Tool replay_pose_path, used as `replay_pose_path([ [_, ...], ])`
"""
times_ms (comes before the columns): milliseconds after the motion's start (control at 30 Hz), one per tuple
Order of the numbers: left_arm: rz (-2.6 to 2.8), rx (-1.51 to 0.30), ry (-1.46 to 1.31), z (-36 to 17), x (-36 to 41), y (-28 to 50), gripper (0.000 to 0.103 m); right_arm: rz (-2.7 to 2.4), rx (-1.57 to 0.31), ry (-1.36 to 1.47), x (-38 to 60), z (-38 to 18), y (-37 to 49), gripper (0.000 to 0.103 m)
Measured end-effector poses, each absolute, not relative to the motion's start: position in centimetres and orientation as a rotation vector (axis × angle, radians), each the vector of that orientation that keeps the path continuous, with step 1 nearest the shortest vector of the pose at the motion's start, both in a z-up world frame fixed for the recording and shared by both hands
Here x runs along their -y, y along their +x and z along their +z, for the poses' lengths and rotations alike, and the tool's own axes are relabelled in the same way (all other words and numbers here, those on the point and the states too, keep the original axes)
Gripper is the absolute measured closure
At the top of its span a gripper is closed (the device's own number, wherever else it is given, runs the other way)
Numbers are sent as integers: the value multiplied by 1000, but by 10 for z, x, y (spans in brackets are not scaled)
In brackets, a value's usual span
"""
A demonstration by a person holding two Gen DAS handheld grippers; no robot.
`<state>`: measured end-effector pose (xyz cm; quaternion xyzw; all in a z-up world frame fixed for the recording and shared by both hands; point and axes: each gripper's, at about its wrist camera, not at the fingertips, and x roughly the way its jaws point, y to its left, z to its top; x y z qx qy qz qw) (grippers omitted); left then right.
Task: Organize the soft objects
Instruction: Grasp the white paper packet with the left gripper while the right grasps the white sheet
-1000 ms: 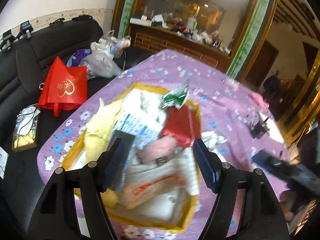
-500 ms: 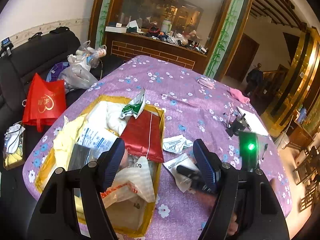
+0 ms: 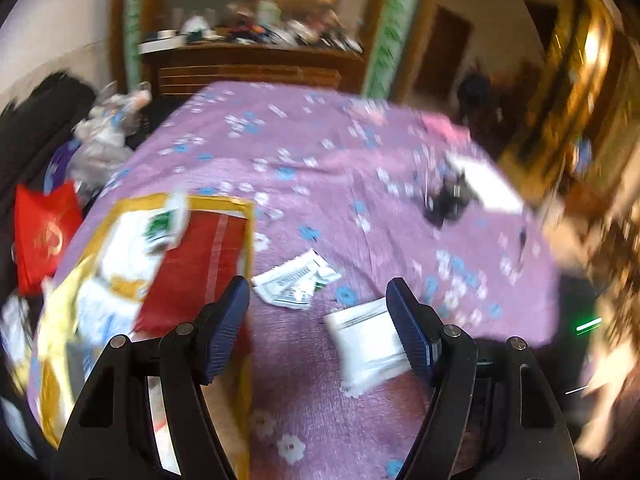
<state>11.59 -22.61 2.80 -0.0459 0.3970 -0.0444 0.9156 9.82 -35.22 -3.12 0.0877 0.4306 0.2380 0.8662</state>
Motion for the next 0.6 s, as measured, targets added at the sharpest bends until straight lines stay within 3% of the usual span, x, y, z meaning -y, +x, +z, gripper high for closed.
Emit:
replay_pose_path([
  [267,5,-1076,192,-50,268,198,32,410,-892,338,432,-39,101,100],
  [400,22,-1073,301,-62,282,204,68,416,-893,344,433,-44,100,100],
  [433,24,-1077,322,-63,285,204,83,422,-898,346,431,-46,99,100],
  [600,7,-1054,278,-59,285,196,87,466,-851,332,432,-42,91,99],
])
